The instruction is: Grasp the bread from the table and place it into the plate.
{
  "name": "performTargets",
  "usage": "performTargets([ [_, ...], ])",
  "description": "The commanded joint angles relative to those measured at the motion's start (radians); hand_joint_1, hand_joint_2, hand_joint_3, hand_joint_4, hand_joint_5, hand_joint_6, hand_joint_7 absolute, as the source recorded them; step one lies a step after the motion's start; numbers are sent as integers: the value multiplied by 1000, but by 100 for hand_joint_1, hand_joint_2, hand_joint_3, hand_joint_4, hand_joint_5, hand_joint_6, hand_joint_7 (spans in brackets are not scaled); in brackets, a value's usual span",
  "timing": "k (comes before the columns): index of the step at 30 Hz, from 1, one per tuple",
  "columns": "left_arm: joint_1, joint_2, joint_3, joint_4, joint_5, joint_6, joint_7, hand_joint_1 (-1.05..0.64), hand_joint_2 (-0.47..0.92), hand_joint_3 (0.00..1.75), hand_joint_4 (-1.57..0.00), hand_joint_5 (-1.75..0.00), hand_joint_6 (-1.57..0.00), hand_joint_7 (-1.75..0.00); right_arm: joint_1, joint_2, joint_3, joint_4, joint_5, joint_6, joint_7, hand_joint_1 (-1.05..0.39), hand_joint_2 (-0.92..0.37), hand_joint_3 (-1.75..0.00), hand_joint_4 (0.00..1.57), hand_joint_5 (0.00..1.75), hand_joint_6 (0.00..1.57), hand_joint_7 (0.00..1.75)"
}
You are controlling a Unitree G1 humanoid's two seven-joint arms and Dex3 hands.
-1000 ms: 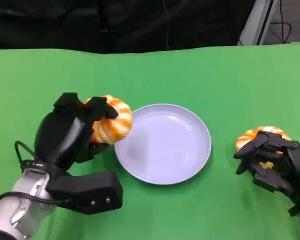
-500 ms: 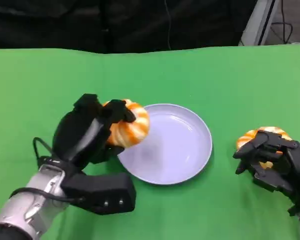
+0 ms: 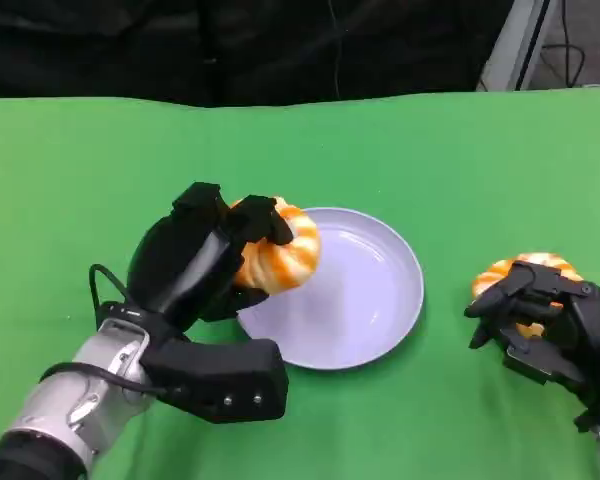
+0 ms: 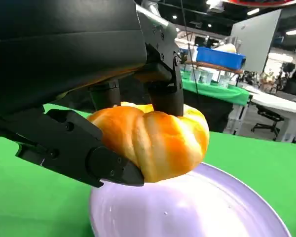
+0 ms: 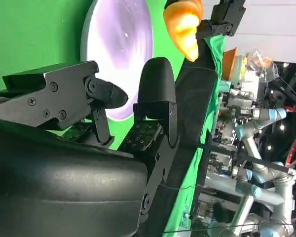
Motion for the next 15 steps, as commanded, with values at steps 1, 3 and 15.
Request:
performTargets([
  [1, -22, 4, -4, 16, 0, -13, -13, -11, 92, 29, -35, -173, -51, -149, 9, -10, -2, -6, -1, -11, -11, 7, -83, -63, 86, 137, 93, 94],
  [3, -29, 0, -8, 18, 6, -14, -12, -13, 92, 28, -36, -173, -51, -148, 9, -10, -2, -7, -3, -14, -12, 7, -83, -64, 85, 137, 93, 94],
  [15, -49, -16, -27, 38, 7, -19, -9, -12, 92, 29, -37, -172, -57, -138, 10, -9, 0, -12, -4, -3, -19, 7, -82, -64, 86, 136, 93, 94],
])
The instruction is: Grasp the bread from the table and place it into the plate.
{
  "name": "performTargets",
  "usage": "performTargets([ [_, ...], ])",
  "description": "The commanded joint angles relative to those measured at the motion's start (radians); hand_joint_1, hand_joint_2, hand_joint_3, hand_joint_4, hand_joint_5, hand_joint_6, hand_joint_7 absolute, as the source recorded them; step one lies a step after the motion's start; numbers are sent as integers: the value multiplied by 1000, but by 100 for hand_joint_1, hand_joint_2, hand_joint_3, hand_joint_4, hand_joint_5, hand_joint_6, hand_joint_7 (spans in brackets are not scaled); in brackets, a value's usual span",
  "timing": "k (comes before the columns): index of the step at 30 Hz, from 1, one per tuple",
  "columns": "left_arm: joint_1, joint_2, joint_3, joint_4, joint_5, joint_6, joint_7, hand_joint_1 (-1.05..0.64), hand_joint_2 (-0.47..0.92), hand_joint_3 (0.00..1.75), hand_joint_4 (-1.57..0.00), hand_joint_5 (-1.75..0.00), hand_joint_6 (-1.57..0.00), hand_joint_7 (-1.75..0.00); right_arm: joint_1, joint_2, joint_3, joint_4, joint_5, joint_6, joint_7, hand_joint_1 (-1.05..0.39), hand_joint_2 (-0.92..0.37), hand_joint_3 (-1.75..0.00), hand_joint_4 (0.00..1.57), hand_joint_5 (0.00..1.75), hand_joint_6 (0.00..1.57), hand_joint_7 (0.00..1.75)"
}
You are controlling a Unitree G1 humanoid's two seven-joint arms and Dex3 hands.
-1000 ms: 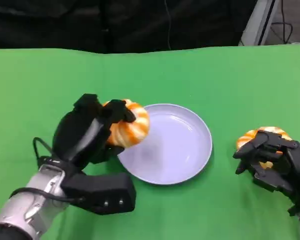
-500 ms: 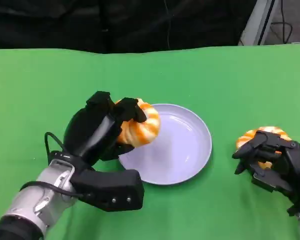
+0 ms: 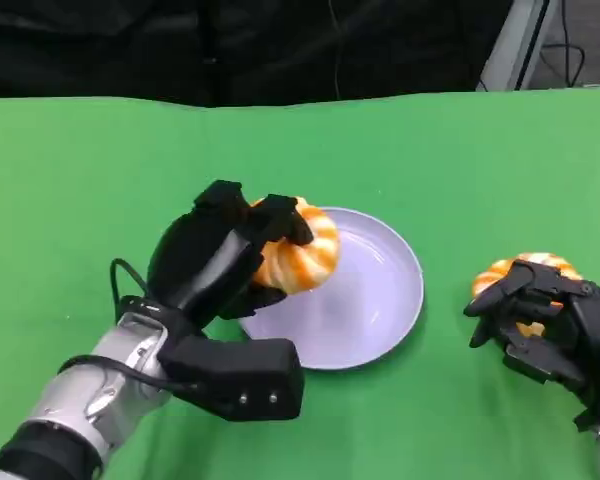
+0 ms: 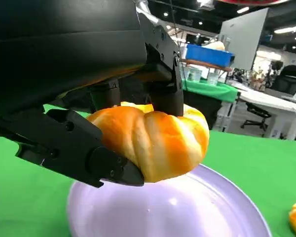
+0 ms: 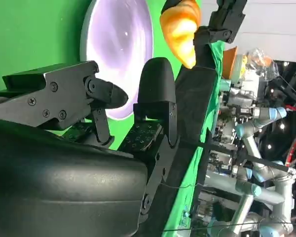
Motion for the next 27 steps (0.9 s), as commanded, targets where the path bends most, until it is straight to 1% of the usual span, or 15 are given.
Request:
performTargets([
  [1, -18, 10, 1, 13, 2, -9, -6, -12, 92, 29, -37, -172, -57, -138, 9, -9, -1, -7, 2, -2, -8, 7, -82, -64, 86, 136, 93, 94],
  [4, -24, 3, -7, 26, 5, -13, -7, -12, 92, 29, -37, -172, -58, -138, 10, -8, -2, -7, 2, -4, -9, 7, -82, -64, 86, 136, 93, 93],
  [5, -29, -2, -12, 36, 7, -17, -7, -11, 92, 25, -37, -172, -60, -134, 10, -7, -2, -7, 3, -6, -10, 7, -82, -64, 86, 136, 93, 93],
  [8, -36, -7, -18, 52, 10, -24, -4, -11, 92, 22, -37, -171, -61, -131, 10, -6, -2, -7, 3, -7, -11, 8, -82, -64, 86, 136, 94, 93],
  [13, -60, -39, -51, 105, 18, -34, -29, -15, 92, 21, -34, -173, -54, -138, 7, -10, -1, -4, 4, -8, -5, 7, -81, -66, 86, 135, 93, 93],
  [23, -72, -66, -54, 154, 12, -58, -24, -16, 92, 23, -35, -175, -55, -141, 7, -10, 1, -5, 5, -3, -6, 7, -79, -70, 86, 135, 94, 93],
  [27, -80, -73, -58, 167, 16, -61, -26, -16, 92, 26, -34, -175, -54, -141, 7, -11, 5, -6, -1, -10, -13, 6, -79, -69, 86, 136, 94, 93],
])
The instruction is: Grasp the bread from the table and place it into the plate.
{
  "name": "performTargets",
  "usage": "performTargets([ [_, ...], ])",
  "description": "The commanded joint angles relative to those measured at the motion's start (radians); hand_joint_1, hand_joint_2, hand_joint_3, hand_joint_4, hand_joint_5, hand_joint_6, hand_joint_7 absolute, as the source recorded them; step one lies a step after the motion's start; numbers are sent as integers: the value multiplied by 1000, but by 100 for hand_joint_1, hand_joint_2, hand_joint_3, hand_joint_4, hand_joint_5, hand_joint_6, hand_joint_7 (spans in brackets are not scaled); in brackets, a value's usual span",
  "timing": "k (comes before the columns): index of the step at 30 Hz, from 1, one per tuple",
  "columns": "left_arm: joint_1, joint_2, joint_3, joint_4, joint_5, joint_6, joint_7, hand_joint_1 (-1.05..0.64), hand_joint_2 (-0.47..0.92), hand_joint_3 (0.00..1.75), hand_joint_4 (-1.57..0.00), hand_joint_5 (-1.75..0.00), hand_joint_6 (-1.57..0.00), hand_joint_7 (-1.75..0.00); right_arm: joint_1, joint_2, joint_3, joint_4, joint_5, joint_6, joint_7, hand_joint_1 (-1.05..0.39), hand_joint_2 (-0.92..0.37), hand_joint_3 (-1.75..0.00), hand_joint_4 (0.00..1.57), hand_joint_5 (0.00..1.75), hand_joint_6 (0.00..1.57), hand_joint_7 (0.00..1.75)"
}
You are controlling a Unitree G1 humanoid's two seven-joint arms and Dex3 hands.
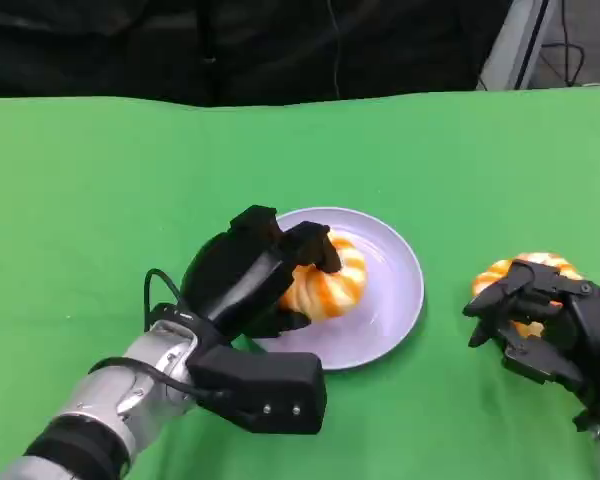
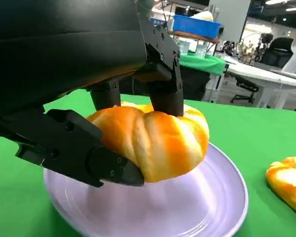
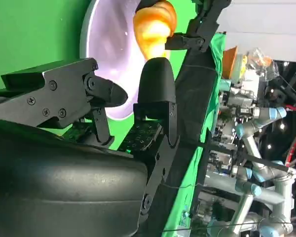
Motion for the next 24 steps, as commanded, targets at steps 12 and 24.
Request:
performTargets([
  [12, -44, -6, -23, 34, -2, -9, -15, -16, 92, 30, -34, -172, -56, -131, 5, -9, -2, -3, 6, -7, -3, 6, -78, -71, 85, 137, 94, 94],
  [24, -57, -25, -26, 73, -2, -19, -3, -15, 92, 18, -43, -129, -74, -78, 7, -10, 0, -3, 1, -9, -9, 7, -78, -73, 84, 139, 93, 96],
])
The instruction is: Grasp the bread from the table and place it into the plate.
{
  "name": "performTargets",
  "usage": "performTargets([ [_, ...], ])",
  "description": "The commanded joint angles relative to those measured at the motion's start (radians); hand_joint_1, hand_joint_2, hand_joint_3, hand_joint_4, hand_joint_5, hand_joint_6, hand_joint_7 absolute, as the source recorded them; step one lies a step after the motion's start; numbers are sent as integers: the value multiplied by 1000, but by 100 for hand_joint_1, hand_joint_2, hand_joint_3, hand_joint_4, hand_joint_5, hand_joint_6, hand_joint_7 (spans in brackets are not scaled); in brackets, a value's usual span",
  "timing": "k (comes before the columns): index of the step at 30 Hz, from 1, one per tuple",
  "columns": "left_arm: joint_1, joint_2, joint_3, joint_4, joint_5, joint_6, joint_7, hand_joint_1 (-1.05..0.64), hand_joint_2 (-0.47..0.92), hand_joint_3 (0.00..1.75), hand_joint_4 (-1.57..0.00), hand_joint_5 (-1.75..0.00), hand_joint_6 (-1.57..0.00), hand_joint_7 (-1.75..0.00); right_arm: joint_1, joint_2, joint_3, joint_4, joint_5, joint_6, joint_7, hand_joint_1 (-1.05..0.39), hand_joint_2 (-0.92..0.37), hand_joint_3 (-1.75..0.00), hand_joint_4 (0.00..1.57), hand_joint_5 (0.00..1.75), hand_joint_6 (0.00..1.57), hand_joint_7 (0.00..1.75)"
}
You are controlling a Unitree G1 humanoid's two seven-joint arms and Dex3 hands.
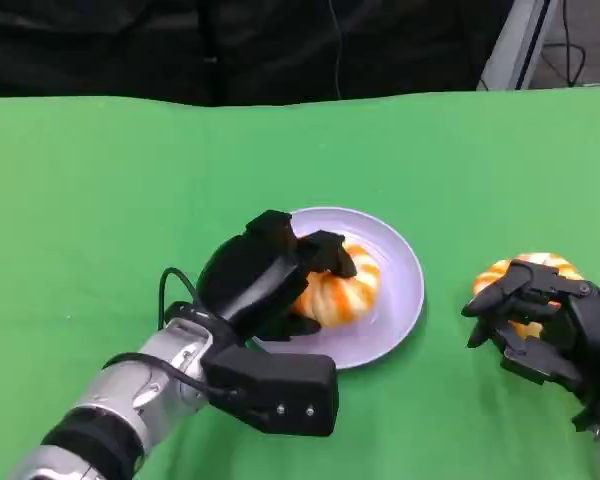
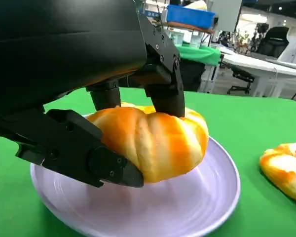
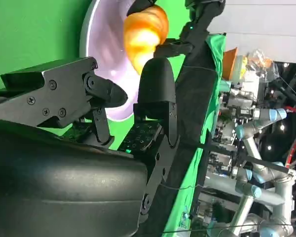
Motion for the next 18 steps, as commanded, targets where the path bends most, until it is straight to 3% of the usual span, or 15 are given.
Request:
performTargets([
  [1, -18, 8, 8, 10, -14, -15, 1, -18, 92, 17, -50, -104, -78, -63, 6, -10, -3, -2, -1, -8, -10, 7, -78, -73, 84, 139, 92, 96],
  [2, -18, 8, 8, 10, -14, -16, 2, -20, 92, 16, -59, -79, -86, -43, 6, -10, -3, -2, 0, -7, -8, 7, -78, -74, 84, 139, 92, 97],
  [4, -18, 8, 9, 10, -13, -16, 3, -21, 92, 16, -64, -65, -91, -31, 5, -10, -3, -2, 0, -7, -8, 7, -78, -74, 84, 139, 92, 97],
  [7, -17, 9, 7, 7, -5, -11, 9, -21, 92, 16, -65, -61, -92, -27, 5, -11, -2, -1, -1, -9, -10, 7, -77, -74, 84, 140, 91, 98],
  [8, -17, 10, 5, 5, 0, -6, 14, -25, 92, 14, -68, -47, -92, -16, 4, -11, -2, 0, -3, -10, -11, 6, -77, -74, 84, 139, 91, 98],
  [10, -16, 11, 3, 3, 6, -2, 20, -26, 92, 12, -71, -36, -93, -8, 4, -11, -1, 1, -5, -12, -12, 6, -77, -74, 84, 139, 91, 98],
  [18, -17, 13, -6, -4, 31, 21, 40, -34, 92, 17, -73, -18, -87, -1, 5, -11, 0, 0, 3, -3, -5, 6, -77, -74, 84, 139, 90, 97],
])
